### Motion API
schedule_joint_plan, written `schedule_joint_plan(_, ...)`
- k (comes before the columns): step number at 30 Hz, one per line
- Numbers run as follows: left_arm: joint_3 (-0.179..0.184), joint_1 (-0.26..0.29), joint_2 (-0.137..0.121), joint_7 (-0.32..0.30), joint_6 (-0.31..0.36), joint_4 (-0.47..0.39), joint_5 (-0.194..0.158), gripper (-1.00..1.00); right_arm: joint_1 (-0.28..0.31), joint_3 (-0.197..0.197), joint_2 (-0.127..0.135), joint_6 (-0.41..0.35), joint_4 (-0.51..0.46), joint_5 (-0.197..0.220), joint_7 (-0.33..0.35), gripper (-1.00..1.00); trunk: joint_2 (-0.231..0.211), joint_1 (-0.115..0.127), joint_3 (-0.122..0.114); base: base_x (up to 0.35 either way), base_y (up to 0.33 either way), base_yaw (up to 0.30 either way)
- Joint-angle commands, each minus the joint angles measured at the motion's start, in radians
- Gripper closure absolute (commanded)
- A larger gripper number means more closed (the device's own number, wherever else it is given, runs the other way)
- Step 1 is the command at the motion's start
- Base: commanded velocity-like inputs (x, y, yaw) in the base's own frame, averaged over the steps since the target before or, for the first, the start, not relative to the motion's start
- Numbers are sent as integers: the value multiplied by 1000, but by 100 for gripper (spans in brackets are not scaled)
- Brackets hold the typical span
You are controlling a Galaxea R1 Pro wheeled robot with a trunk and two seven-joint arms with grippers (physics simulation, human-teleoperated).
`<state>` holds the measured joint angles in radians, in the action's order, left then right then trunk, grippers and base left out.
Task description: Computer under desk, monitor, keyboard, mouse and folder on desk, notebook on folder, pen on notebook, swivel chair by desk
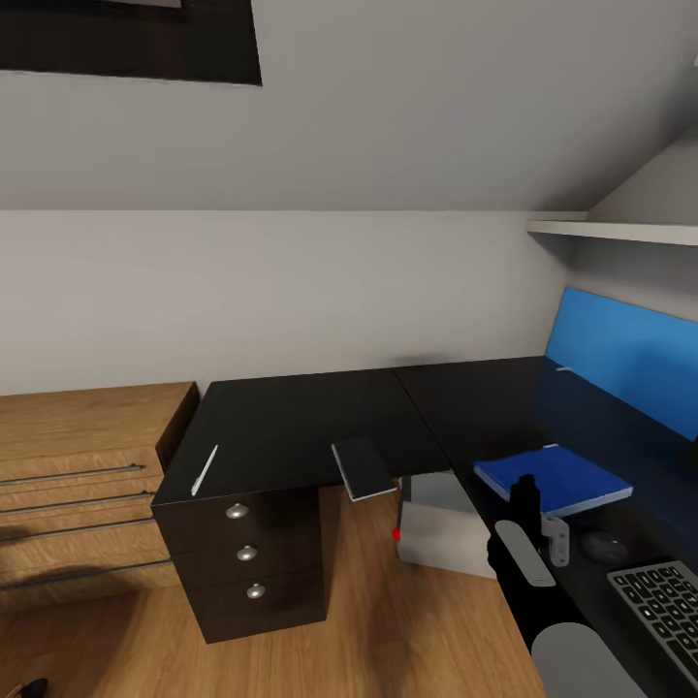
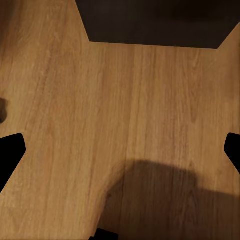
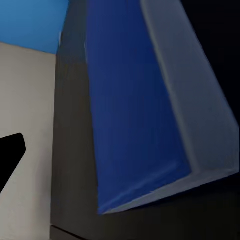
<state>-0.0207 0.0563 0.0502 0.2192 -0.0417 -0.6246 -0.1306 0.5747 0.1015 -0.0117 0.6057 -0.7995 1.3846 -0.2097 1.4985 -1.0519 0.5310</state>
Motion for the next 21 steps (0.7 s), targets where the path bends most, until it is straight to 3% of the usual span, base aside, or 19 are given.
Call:
schedule_joint_plan(1,-1,0,0,0,-4,0,-11,-100,1,1,-1,2,-1,2,-4,-100,1,0,1,0,0,0)
schedule_joint_plan(12,-1,0,0,-1,-4,0,-11,-100,1,0,0,3,-3,1,-8,-100,1,0,1,-1,0,0)
schedule_joint_plan(21,-1,0,0,0,-3,0,-11,-100,1,0,0,3,-3,-1,-8,-100,1,0,1,-208,0,0)
